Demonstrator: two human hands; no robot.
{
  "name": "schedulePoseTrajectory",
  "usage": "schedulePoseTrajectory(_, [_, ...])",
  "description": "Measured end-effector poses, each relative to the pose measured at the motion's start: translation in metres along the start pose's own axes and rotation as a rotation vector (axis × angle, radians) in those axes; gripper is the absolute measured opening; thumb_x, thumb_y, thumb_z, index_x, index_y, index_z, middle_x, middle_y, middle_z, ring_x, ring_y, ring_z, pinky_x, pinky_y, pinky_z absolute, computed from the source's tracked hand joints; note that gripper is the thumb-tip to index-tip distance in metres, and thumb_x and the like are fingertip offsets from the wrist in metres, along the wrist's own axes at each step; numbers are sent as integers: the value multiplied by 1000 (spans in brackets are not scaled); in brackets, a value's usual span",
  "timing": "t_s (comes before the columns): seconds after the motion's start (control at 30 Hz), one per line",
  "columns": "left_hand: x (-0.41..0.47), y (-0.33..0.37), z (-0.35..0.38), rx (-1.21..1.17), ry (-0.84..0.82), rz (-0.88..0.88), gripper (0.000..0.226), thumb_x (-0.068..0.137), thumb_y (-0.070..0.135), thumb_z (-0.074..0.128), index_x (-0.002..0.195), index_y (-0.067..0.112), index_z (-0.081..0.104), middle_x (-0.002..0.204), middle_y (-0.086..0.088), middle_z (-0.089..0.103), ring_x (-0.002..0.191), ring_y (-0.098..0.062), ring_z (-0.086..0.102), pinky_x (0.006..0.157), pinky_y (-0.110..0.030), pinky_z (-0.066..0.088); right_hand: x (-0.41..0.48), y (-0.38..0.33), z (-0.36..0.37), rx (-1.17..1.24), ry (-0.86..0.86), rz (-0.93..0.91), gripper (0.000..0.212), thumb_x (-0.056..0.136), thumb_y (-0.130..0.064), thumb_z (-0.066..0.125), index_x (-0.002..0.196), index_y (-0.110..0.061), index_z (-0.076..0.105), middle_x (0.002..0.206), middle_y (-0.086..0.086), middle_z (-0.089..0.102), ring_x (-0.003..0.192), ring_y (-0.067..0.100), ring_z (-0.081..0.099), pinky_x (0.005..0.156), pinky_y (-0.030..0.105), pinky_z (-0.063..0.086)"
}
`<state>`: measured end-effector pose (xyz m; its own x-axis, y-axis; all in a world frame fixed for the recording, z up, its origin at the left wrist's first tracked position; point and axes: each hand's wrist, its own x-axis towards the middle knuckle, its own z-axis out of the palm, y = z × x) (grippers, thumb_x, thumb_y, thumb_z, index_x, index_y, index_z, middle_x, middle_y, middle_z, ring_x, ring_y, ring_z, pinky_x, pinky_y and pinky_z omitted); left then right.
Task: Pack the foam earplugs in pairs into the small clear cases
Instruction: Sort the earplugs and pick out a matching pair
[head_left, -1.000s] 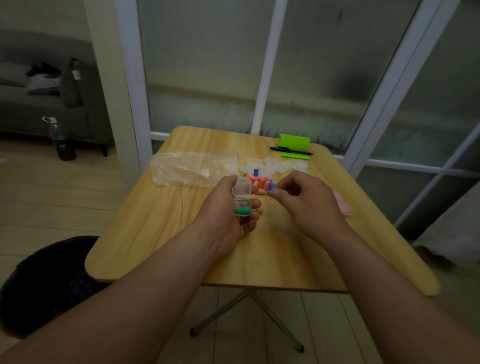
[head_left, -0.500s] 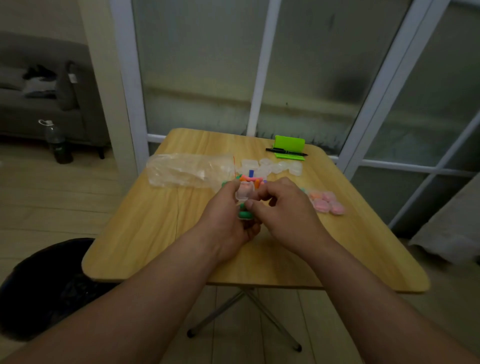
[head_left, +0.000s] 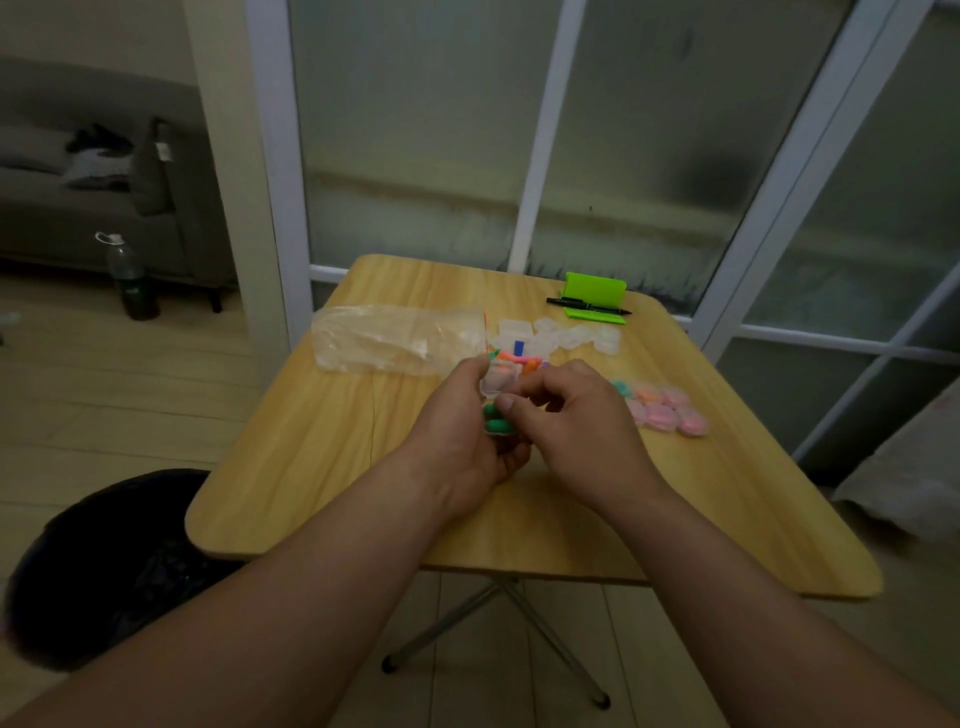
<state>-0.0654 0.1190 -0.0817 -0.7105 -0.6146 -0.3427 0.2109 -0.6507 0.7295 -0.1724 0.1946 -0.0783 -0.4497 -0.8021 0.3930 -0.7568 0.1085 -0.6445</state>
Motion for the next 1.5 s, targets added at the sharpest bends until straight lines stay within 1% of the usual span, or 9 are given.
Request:
schedulePoseTrajectory(0.23, [-3,2,-3,33,-48,1,55,105,51,38,127,11,68,91,-11,64,65,-16,54,59,-29,45,4,4,-4,138,46,19,11,101,-39,68,98,-30,75,94,-5,69,87,6,64,74,26,52])
schedulePoseTrajectory(0.37, [-8,2,2,87,-126,-17,44,103,51,40,122,20,65,75,-5,55,61,-16,50,59,-29,39,6,2,-13,256,51,80,18,106,-32,59,116,-26,74,102,-11,73,95,0,65,76,18,50])
schedulePoseTrajectory(0.5, [-5,0,2,107,-119,-33,69,104,64,35,137,10,64,78,-6,57,63,-17,52,60,-29,41,4,1,-14,210,-28,46,27,108,-38,54,112,-30,79,106,-6,71,98,4,64,84,29,50])
schedulePoseTrajectory(0.77, [1,9,-1,-59,-136,-76,76,103,66,38,148,8,56,87,-9,61,71,-19,55,69,-32,49,-17,-3,-21,-88,-166,-137,16,91,-36,78,99,-34,65,109,-15,66,108,4,54,87,30,49])
schedulePoseTrajectory(0.9, [0,5,0,-22,-184,-53,63,103,43,41,151,3,51,106,-20,63,82,-25,58,80,-35,49,-18,-1,-24,-114,-149,-165,24,89,-31,80,98,-29,58,102,-13,65,98,5,57,83,31,51])
schedulePoseTrajectory(1.03, [-3,-3,1,100,-247,3,44,100,13,48,142,6,58,139,-27,63,128,-35,64,101,-45,56,-18,8,-31,-6,-130,-127,29,92,-26,79,108,-29,56,112,-11,65,102,-3,61,76,11,50])
schedulePoseTrajectory(1.27, [-3,-13,12,129,-210,51,32,103,-4,46,131,0,62,122,-29,69,99,-29,75,81,-33,65,-25,24,-33,-85,-114,-125,58,89,-32,77,141,-31,51,133,-12,58,125,7,55,99,35,57])
schedulePoseTrajectory(1.4, [1,-21,20,130,-171,60,36,103,-4,47,137,-2,57,125,-31,69,113,-36,73,87,-38,64,-32,26,-37,-157,-38,-105,46,88,-36,75,131,-28,58,123,-10,57,117,7,54,97,34,52])
schedulePoseTrajectory(1.5, [2,-30,30,149,-169,78,34,102,-6,45,133,-10,58,113,-26,72,96,-30,74,79,-33,64,-36,29,-41,-175,14,-77,34,86,-34,73,116,-31,60,111,-12,55,106,10,55,89,39,55])
